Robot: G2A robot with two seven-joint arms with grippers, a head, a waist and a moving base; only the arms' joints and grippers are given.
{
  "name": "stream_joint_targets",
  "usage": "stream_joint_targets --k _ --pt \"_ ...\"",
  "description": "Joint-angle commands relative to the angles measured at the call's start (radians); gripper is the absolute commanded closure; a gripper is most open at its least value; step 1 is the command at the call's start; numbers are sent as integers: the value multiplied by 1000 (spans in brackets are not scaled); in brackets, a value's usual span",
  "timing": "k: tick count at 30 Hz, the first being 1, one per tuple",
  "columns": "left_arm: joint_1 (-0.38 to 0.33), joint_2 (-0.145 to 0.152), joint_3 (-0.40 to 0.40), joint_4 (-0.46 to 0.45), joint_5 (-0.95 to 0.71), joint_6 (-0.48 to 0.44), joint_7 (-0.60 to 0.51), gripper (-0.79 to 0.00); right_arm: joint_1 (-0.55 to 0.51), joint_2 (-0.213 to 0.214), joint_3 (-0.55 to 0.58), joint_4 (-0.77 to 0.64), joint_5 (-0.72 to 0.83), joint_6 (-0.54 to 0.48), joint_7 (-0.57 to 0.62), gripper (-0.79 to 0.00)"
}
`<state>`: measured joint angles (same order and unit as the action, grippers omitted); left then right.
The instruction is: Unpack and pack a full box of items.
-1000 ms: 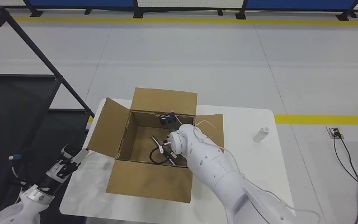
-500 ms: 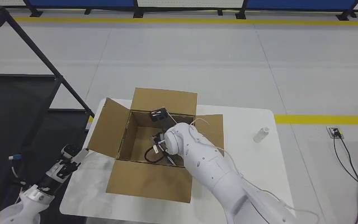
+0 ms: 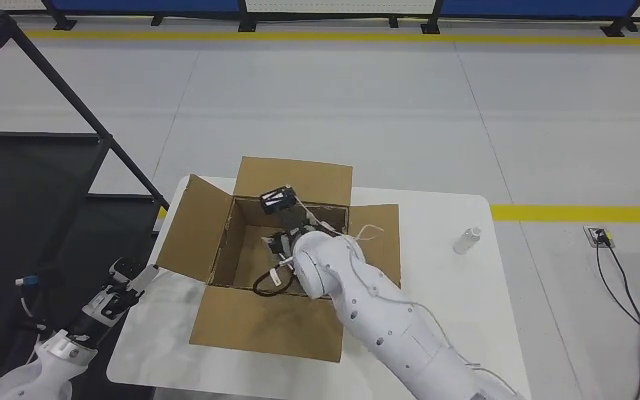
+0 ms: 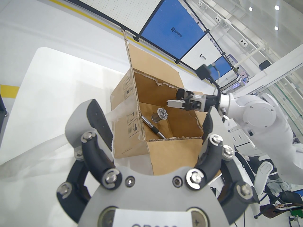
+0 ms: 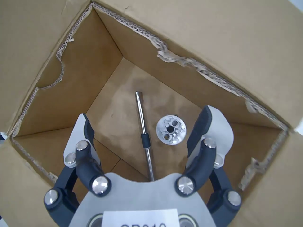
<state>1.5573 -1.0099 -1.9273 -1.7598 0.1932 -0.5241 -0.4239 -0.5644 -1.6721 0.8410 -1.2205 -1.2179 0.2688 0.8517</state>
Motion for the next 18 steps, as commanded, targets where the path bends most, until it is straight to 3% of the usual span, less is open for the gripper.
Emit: stream_joint_targets --k 1,5,9,13,18 --pt "0 0 0 0 0 0 0 -785 -109 33 74 -190 -79 5 31 -785" --pt "0 0 0 0 0 0 0 -785 -309 76 207 -452 -202 47 34 -785" --pt "0 0 0 0 0 0 0 -785 -442 95 317 -600 -276 126 9 -785" --pt "0 0 0 0 0 0 0 -785 -498 102 416 -653 -330 238 15 -785" --pt "0 0 0 0 0 0 0 -785 -484 106 532 -610 -383 336 54 -785"
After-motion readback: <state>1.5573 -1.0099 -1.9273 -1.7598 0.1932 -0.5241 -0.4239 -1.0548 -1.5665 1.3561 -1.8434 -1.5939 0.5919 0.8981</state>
